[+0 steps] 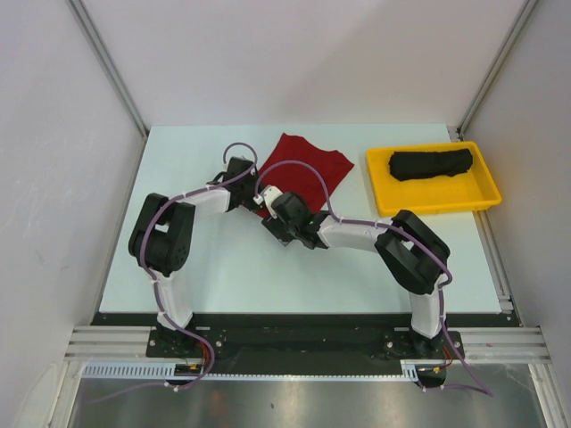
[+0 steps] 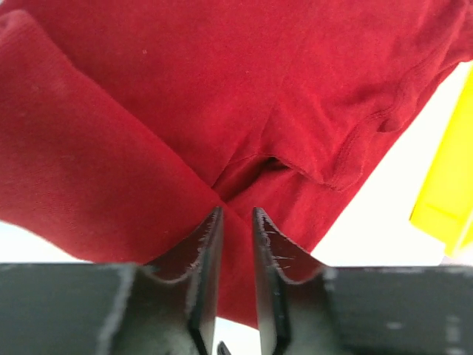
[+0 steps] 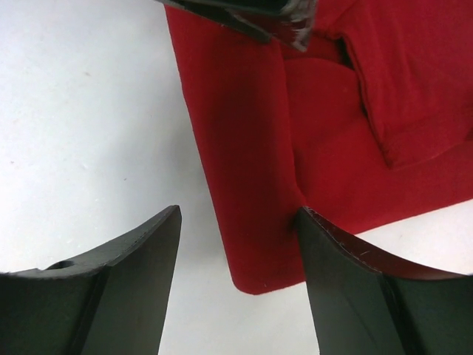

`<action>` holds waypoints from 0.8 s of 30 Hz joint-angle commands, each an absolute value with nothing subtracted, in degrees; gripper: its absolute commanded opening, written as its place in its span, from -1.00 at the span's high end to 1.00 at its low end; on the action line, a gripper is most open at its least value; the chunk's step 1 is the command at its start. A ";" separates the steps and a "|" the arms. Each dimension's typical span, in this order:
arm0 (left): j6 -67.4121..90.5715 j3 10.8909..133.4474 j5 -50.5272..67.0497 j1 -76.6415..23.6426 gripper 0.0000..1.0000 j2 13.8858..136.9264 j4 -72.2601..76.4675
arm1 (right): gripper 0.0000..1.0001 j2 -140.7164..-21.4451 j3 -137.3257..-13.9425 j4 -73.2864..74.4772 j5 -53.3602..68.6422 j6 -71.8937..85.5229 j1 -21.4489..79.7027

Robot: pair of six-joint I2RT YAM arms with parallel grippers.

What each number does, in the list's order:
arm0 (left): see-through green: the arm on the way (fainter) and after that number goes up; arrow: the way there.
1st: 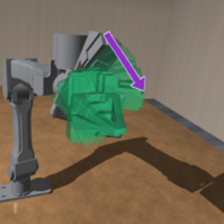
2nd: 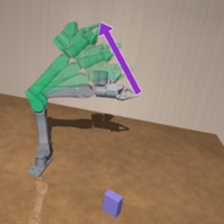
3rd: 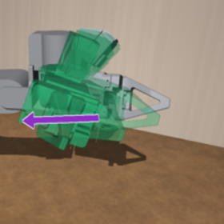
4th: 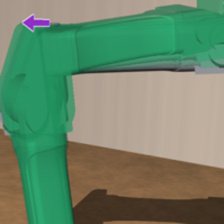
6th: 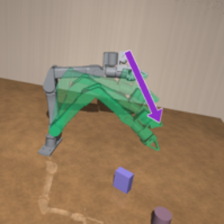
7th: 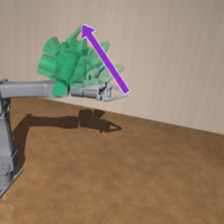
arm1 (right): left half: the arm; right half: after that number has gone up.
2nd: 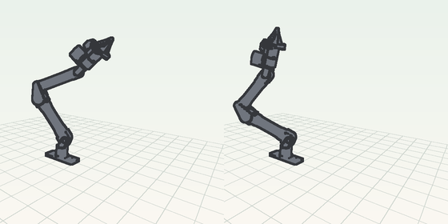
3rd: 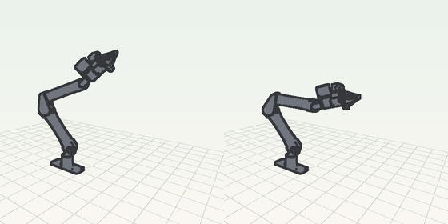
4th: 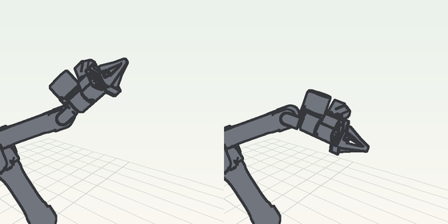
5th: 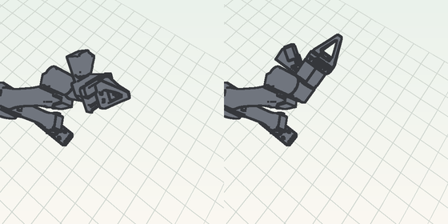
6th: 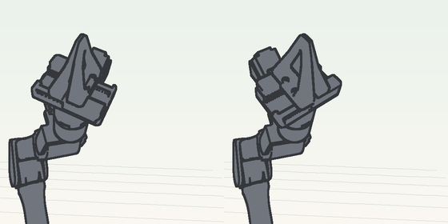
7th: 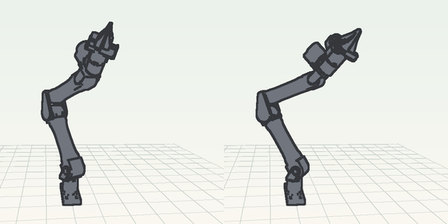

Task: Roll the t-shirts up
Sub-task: Roll the T-shirt to the center of the board.

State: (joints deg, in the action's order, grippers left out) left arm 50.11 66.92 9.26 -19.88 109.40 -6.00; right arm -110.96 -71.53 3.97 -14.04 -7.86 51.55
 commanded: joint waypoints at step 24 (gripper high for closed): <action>54.49 61.34 9.41 -13.54 0.25 98.25 -2.19 | 0.21 -114.87 -73.92 3.78 -2.81 -6.24 47.55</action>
